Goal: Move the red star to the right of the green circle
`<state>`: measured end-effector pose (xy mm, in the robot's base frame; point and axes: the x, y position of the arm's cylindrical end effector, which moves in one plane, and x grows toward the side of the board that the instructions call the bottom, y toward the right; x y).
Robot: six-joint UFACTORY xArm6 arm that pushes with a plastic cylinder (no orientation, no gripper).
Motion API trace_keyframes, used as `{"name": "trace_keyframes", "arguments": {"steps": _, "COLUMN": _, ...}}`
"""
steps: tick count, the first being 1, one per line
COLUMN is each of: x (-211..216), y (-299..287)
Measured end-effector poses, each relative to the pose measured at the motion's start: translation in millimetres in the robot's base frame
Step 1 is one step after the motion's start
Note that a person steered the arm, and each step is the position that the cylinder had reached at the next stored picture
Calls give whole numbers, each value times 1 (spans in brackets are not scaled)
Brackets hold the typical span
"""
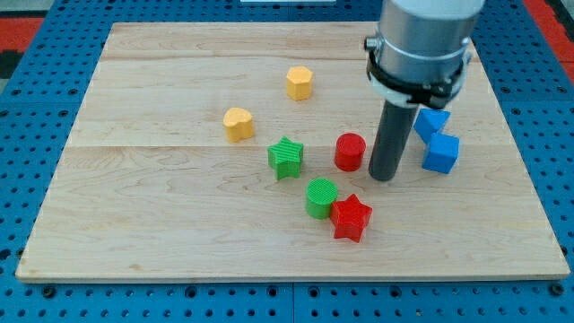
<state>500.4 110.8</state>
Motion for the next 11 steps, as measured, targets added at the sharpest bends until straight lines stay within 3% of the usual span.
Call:
{"name": "trace_keyframes", "arguments": {"steps": 2, "x": 25, "y": -34}}
{"name": "trace_keyframes", "arguments": {"steps": 4, "x": 88, "y": 15}}
{"name": "trace_keyframes", "arguments": {"steps": 5, "x": 114, "y": -3}}
{"name": "trace_keyframes", "arguments": {"steps": 7, "x": 101, "y": -78}}
{"name": "trace_keyframes", "arguments": {"steps": 8, "x": 82, "y": -84}}
{"name": "trace_keyframes", "arguments": {"steps": 11, "x": 98, "y": -13}}
